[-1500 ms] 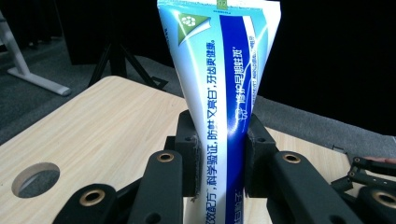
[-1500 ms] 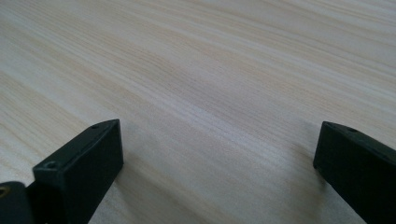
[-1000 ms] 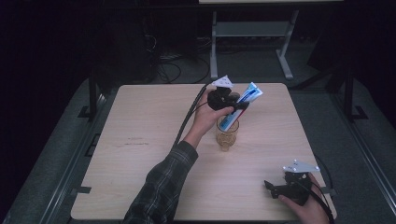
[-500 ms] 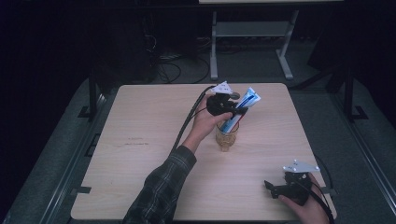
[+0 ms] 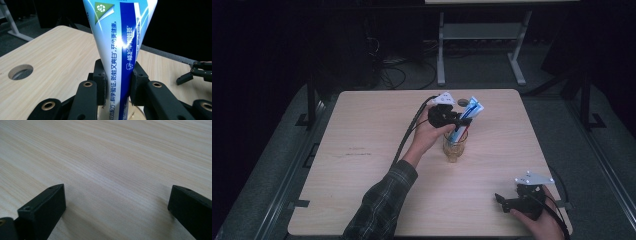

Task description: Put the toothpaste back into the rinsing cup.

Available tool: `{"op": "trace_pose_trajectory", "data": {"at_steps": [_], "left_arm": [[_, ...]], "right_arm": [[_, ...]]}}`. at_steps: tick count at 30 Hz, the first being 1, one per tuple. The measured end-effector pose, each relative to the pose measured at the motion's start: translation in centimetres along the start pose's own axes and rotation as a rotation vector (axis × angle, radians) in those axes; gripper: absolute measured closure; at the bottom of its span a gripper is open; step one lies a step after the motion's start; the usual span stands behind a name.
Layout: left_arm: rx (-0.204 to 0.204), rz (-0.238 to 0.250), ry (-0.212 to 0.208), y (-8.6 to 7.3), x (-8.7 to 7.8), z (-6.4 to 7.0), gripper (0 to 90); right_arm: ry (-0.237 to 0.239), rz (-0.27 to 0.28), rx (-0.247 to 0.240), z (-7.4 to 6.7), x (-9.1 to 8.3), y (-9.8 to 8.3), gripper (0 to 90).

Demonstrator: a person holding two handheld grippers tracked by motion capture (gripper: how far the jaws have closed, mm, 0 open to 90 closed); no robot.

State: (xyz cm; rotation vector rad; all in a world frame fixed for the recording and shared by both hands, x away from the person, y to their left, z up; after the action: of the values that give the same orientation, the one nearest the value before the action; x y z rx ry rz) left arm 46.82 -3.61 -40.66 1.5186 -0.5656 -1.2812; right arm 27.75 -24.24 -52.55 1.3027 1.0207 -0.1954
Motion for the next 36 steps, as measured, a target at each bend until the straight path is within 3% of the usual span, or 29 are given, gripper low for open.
{"op": "trace_pose_trajectory", "data": {"at_steps": [21,27,36], "left_arm": [[-0.026,-0.015,0.016,-1.2,-0.4,-0.5,69.3],[-0.024,-0.016,0.053,-1.0,-0.7,-0.8,51.8],[-0.034,-0.032,0.054,-1.4,-1.8,-0.8,34.5]], "right_arm": [[-0.001,0.001,0.0,0.0,0.0,0.0,0.9],[-0.001,0.001,0.0,0.0,0.0,0.0,0.9],[-0.002,0.001,0.002,0.0,0.0,0.0,0.9]]}}
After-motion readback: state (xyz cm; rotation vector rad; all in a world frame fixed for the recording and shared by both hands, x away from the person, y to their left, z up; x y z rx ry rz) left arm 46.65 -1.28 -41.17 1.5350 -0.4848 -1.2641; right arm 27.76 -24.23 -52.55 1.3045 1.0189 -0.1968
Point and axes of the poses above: each handheld gripper's, and its own axes: x roughly forward along the jaws, y roughly out of its top, z roughly to its right, the point moved 6 cm from there along x, roughly forward along the jaws, and after that the axes turned 4 degrees about y, right-handed, at the moved point
